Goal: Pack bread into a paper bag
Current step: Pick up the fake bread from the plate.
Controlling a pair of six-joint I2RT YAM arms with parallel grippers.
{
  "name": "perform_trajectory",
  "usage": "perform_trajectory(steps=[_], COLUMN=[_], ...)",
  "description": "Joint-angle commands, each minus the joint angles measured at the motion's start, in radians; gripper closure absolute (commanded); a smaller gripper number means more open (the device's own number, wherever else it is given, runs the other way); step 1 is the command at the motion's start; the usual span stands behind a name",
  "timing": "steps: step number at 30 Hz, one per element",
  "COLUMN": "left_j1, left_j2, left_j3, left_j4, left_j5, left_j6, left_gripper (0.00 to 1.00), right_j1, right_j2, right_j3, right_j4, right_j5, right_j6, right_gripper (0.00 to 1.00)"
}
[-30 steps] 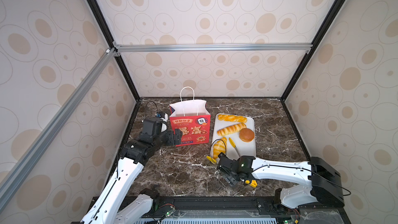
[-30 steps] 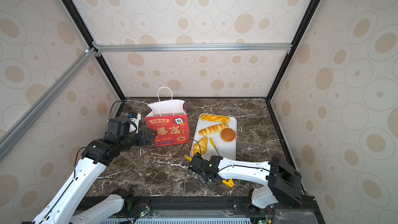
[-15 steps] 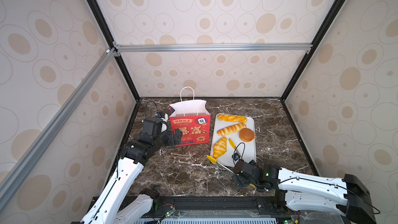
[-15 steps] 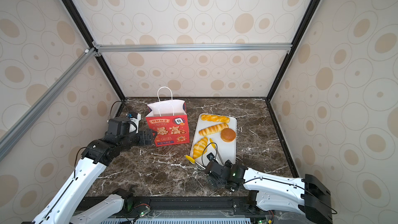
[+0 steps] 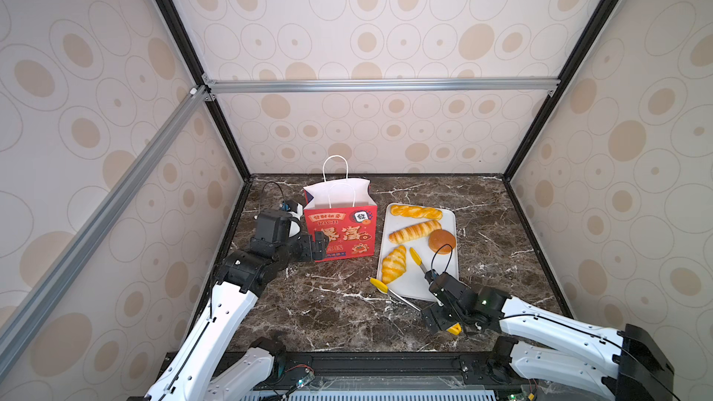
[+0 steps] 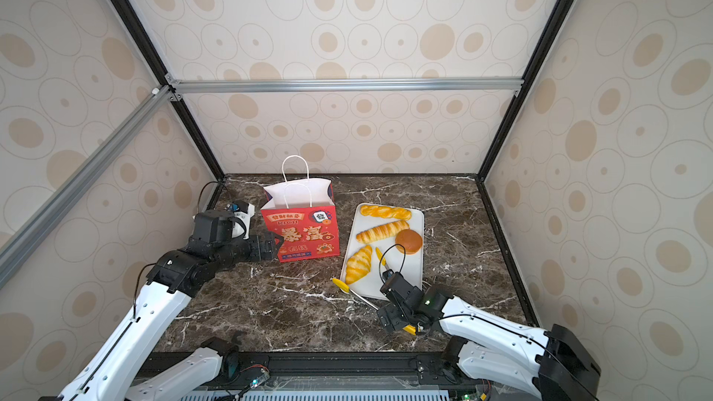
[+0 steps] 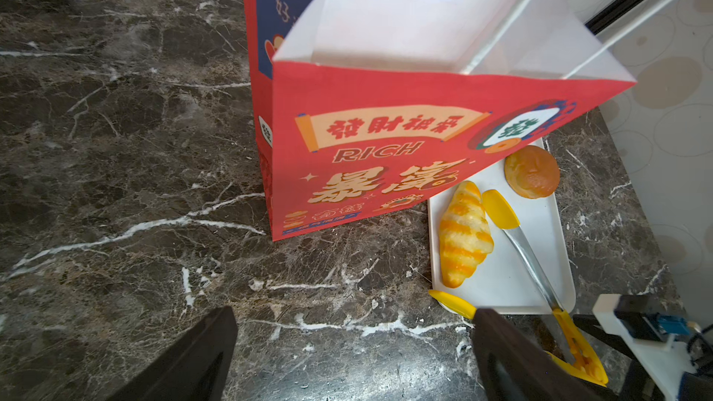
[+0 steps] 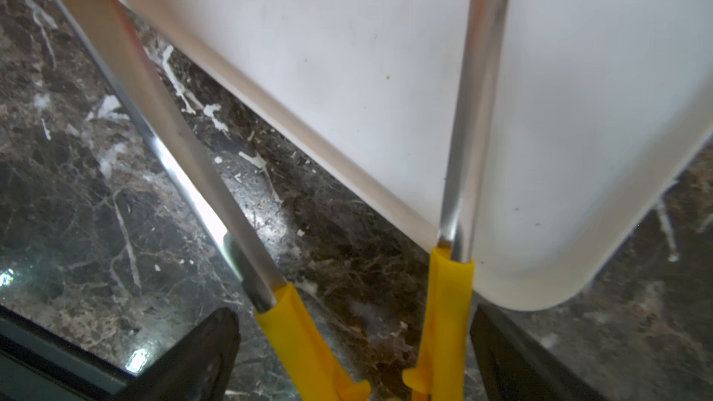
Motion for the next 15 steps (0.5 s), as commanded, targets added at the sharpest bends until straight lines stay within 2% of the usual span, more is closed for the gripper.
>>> perform_trajectory(steps=[1, 3, 11, 15], left_j1=[0.005, 0.004, 0.004, 0.004], left_j2=[-0.004, -0.012, -0.015, -0.013], left_j3=[0.006, 0.005, 0.005, 0.003], left_j4=[0.012, 0.013, 0.012, 0.012], left_j5=[0.012, 0.011, -0.002, -0.008], left_j6=[-0.005, -0.005, -0.008, -0.009], left_gripper=[0.01, 0.01, 0.01, 0.01], right_j1=[-0.008, -0.007, -0.006, -0.002], right_j2=[0.058, 0.083, 0.102, 0.165], right_j3=[0.019, 0.023, 0.08, 0.105], right_j4=[0.032, 0.051, 0.025, 0.03], right_j5=[-0.14, -0.169, -0.029, -0.021], right_j6=[-0.051, -0.058, -0.069, -0.092], right_gripper=[0.0, 0.0, 0.0, 0.0])
